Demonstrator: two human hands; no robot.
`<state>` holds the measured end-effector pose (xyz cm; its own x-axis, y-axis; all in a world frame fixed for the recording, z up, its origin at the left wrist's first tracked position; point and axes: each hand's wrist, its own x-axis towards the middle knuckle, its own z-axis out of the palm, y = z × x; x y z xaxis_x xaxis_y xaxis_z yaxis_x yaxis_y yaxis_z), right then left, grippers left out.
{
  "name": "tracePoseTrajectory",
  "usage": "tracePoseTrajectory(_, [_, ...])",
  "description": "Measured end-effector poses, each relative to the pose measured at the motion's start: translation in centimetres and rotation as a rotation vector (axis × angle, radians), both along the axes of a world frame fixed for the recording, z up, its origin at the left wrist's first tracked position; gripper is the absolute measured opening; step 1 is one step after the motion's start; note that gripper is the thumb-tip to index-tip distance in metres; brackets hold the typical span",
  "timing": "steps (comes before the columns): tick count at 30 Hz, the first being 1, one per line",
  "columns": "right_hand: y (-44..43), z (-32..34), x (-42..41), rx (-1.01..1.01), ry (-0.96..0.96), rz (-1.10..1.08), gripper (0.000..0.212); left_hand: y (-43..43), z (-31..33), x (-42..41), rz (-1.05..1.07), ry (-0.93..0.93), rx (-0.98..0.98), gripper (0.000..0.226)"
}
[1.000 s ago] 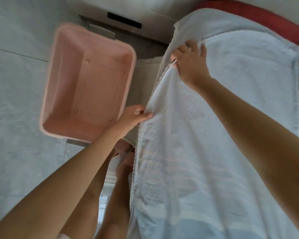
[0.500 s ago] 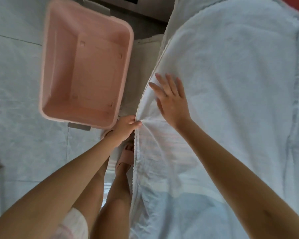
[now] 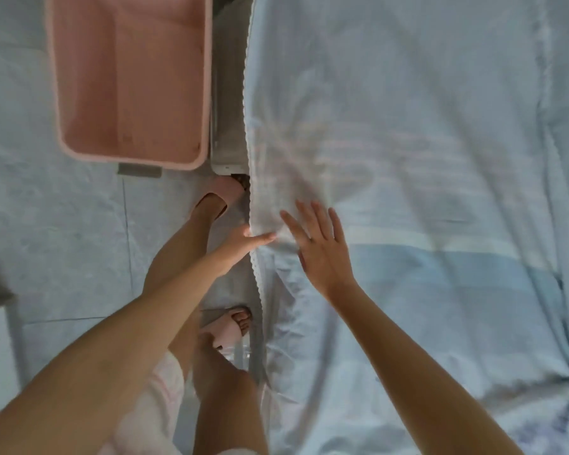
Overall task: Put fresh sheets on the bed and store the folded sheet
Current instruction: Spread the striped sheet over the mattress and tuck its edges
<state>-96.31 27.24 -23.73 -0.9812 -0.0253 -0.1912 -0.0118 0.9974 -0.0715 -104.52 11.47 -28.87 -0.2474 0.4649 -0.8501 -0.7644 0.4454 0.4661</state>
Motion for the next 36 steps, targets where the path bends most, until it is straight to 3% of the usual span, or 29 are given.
tracePoseTrajectory(6, [-7.5, 1.0, 13.8, -0.132, -0.065, -0.31, 0.041, -4.7, -0.8, 8.3, -0.04, 0.078, -0.099, 0.014])
tracePoseTrajectory(9, [-11.2, 1.3, 18.8, -0.379, -0.379, -0.438, 0.02, -5.5, -0.9, 9.4, 0.063, 0.171, -0.165, 0.012])
tracePoseTrajectory(11, [-14.0, 0.8, 21.4, -0.509, -0.651, -0.565, 0.024, -6.1, -1.1, 9.6, 0.147, 0.228, -0.205, 0.016])
tracePoseTrajectory(13, [-16.5, -0.1, 22.9, -0.713, -0.805, -0.843, 0.028, -6.4, -1.1, 9.9, 0.16, 0.197, -0.167, 0.013])
tracePoseTrajectory(15, [-18.4, -0.8, 23.6, -1.089, -0.791, -1.391, 0.022, -6.2, -1.0, 10.2, 0.105, 0.121, -0.089, 0.005])
tracePoseTrajectory(18, [-20.5, -1.5, 24.4, -1.581, -0.502, -2.151, 0.016, -6.2, -0.5, 11.6, 0.05, -0.002, -0.043, 0.016])
tracePoseTrajectory(20, [-21.4, -2.0, 24.9, -1.764, -0.235, -2.427, 0.018, -6.3, 0.1, 13.2, 0.004, -0.065, -0.072, 0.015])
tracePoseTrajectory(22, [-22.3, -1.9, 24.8, -1.81, 0.011, -2.612, 0.021, -6.8, 0.5, 14.7, -0.037, -0.077, -0.124, 0.007])
tracePoseTrajectory(28, [-25.2, -0.6, 25.0, -1.677, 0.594, -2.915, 0.027, -8.2, 2.5, 14.6, -0.035, 0.103, -0.219, 0.008])
tracePoseTrajectory(32, [-26.7, 2.6, 24.7, -1.932, 1.308, -3.012, 0.01, -9.1, 5.6, 14.2, -0.025, 0.145, -0.217, 0.011])
tracePoseTrajectory(33, [-27.2, 3.2, 25.5, -1.936, 1.482, -3.035, 0.015, -9.0, 6.5, 14.3, -0.026, 0.175, -0.219, 0.013])
tracePoseTrajectory(36, [-28.2, 4.6, 28.5, -1.776, 1.661, -3.094, 0.037, -8.3, 9.0, 14.8, -0.017, 0.276, -0.232, 0.022])
